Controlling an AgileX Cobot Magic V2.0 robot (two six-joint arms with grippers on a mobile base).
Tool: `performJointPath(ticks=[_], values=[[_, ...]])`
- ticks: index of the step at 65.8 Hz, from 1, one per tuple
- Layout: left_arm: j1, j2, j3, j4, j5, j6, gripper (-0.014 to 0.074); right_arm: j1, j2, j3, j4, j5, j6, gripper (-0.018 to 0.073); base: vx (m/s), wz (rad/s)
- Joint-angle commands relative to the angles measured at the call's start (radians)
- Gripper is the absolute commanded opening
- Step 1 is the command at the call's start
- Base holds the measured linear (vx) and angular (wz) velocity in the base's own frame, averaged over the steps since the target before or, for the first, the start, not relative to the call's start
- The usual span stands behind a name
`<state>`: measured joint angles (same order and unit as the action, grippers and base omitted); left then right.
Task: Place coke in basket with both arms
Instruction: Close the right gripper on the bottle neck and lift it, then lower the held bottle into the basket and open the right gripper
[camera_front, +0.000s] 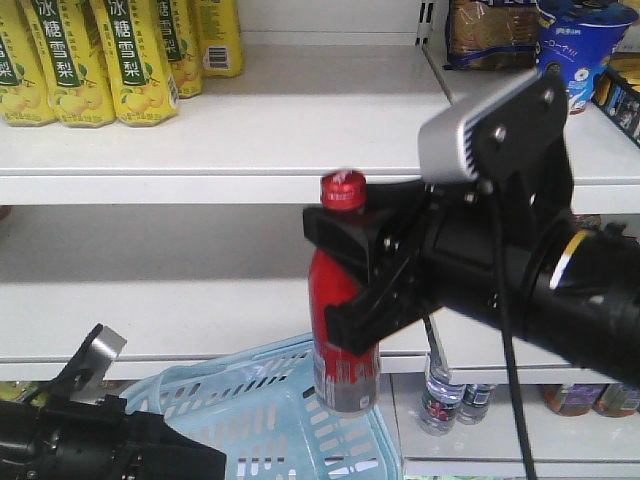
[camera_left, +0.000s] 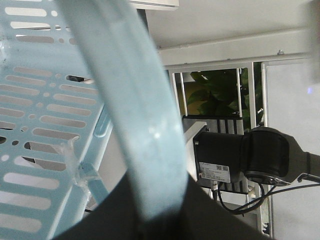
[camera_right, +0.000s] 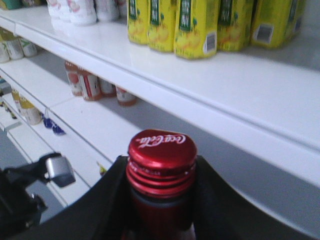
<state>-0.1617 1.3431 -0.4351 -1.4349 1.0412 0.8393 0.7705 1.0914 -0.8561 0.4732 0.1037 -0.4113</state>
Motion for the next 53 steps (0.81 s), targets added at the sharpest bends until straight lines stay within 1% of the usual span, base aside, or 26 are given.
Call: performJointPath(ticks=[1,10,19,30,40,53], values=[[-0.01,-0.026,-0.02,-0.069,0.061,0.007,-0.0006,0.001,0.001,0.026,0.061,-0.116,-0.002,-0.0002,0.0,0.0],[-0.01,-0.026,-0.02,-0.069,0.061,0.007,-0.0006,0.001,0.066,0.075,0.152,-0.104,-0.002,-0.0002,0.0,0.0],[-0.01,-0.026,-0.02,-0.069,0.061,0.007,-0.0006,0.001,0.162,0.078,0.211,-0.088,-0.002,-0.0002,0.0,0.0],[-0.01,-0.026,-0.02,-0.069,0.061,0.007,-0.0006,0.001,0.297,0.078,0.323,-0.098,-0.002,-0.0002,0.0,0.0],[-0.01,-0.026,-0.02,-0.069,0.061,0.007,-0.0006,0.001,0.39,0.078,0.339,-0.088,-0.011,-0.0001,0.0,0.0],[-0.01,-0.026,-0.02,-0.069,0.061,0.007,-0.0006,0.001,0.474,0.077,0.341,0.003,-0.011,0.0023,0.0,0.0]])
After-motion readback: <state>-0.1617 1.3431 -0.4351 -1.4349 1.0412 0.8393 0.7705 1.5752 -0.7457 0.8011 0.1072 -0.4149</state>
